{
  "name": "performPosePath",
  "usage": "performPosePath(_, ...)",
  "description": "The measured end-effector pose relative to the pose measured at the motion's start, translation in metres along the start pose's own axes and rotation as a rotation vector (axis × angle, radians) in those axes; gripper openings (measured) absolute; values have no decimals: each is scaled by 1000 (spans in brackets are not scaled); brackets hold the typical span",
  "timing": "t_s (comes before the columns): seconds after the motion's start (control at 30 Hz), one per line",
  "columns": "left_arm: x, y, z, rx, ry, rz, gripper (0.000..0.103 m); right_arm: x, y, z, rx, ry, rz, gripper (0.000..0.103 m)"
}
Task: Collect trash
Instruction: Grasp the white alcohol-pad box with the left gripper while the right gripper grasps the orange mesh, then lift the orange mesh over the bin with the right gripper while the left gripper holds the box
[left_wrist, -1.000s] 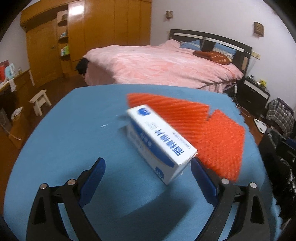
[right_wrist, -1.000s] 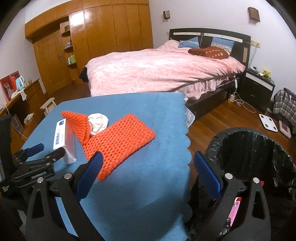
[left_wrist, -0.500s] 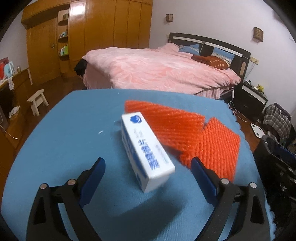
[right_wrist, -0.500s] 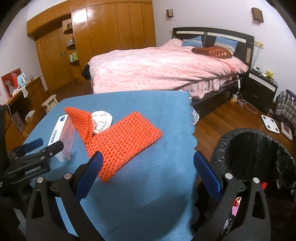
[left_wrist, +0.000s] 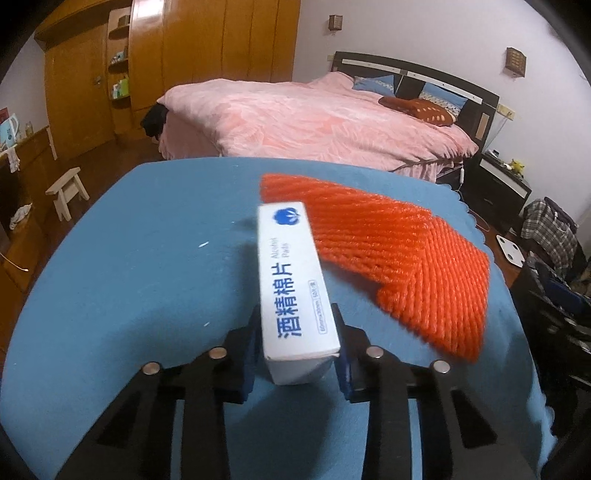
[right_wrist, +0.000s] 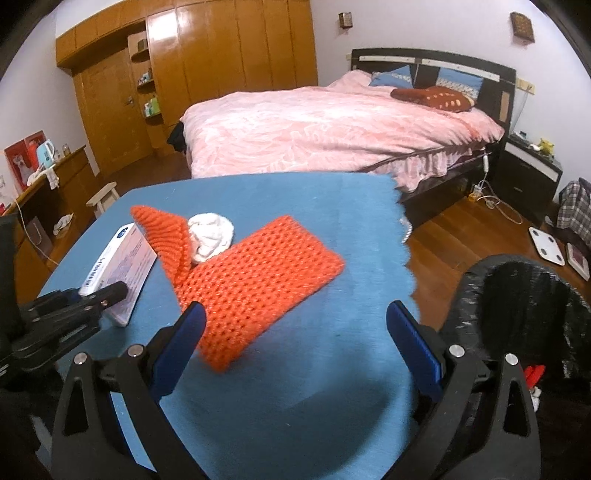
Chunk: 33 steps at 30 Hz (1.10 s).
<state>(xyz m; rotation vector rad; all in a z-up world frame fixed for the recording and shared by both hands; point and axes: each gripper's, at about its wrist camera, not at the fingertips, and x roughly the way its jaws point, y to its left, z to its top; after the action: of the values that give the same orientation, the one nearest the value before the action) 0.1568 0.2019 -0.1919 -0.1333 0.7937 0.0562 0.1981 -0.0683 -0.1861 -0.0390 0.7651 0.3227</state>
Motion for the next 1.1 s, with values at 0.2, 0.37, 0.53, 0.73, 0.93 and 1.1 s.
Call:
performPosePath(0.2,-3,6,-6,21,15,8,31,34,9,0,0,64,1,95)
performPosePath(0.37,3,8,-3,16,31,11,39,49,12,1,-3,107,-9,95)
performPosePath(0.53,11,12,-4,-11,44,5,39,56,18,-1,-26,126,-5,84)
performPosePath(0.73,11,11,-7,0,40,0,32,55,30,-3,-73,129,33,58)
performPosePath(0.93,7,10,-6,-5,19,2,31,49,40,-4,-107,124,94,21)
performPosePath(1.1,0,8,-10,-10,8,-4,31,38,37,-4,-85,108,103,14)
